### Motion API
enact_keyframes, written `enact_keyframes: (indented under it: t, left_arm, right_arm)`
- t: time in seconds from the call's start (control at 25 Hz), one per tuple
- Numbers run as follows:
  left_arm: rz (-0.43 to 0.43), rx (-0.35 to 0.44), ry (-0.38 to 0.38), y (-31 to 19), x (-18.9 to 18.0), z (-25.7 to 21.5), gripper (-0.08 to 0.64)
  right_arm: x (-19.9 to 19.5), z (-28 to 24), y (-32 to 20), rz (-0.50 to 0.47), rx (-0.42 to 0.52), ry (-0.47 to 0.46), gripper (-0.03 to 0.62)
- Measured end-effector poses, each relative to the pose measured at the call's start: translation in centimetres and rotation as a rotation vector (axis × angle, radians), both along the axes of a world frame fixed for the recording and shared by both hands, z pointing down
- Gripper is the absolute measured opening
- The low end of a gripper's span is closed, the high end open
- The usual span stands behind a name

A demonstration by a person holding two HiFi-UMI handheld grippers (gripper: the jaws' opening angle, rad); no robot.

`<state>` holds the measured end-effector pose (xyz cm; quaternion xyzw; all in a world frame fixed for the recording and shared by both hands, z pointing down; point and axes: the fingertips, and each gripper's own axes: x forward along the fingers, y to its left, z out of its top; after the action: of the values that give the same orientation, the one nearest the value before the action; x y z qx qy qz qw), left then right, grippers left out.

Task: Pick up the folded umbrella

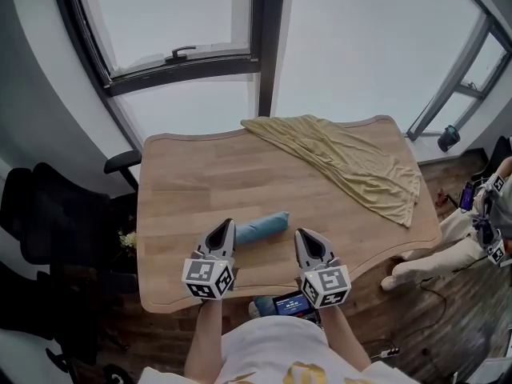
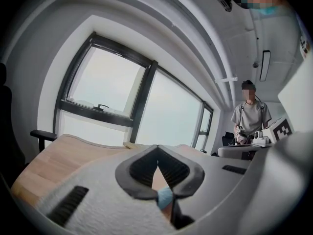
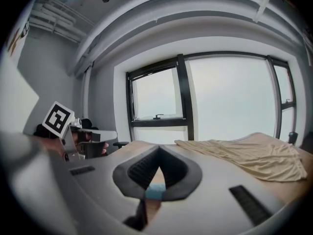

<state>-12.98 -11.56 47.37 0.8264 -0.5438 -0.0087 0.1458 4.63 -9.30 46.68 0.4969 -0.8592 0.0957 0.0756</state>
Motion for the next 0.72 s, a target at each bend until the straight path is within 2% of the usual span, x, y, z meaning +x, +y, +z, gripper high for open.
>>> enact_keyframes:
  t: [0.48, 0.72]
  left_arm:
    - [0.002, -0.072, -0.004, -2.0, -0.1, 3.4, 0.018]
    - [0.041, -0.141, -0.021, -3.0, 0.5, 5.9, 0.018]
  right_arm:
    - [-0.4, 3.3, -2.5, -0.029, -0.071, -0.003, 0.01]
    - [-0.4, 5.3, -3.8, -0.028, -0.122, -0.004, 0.011]
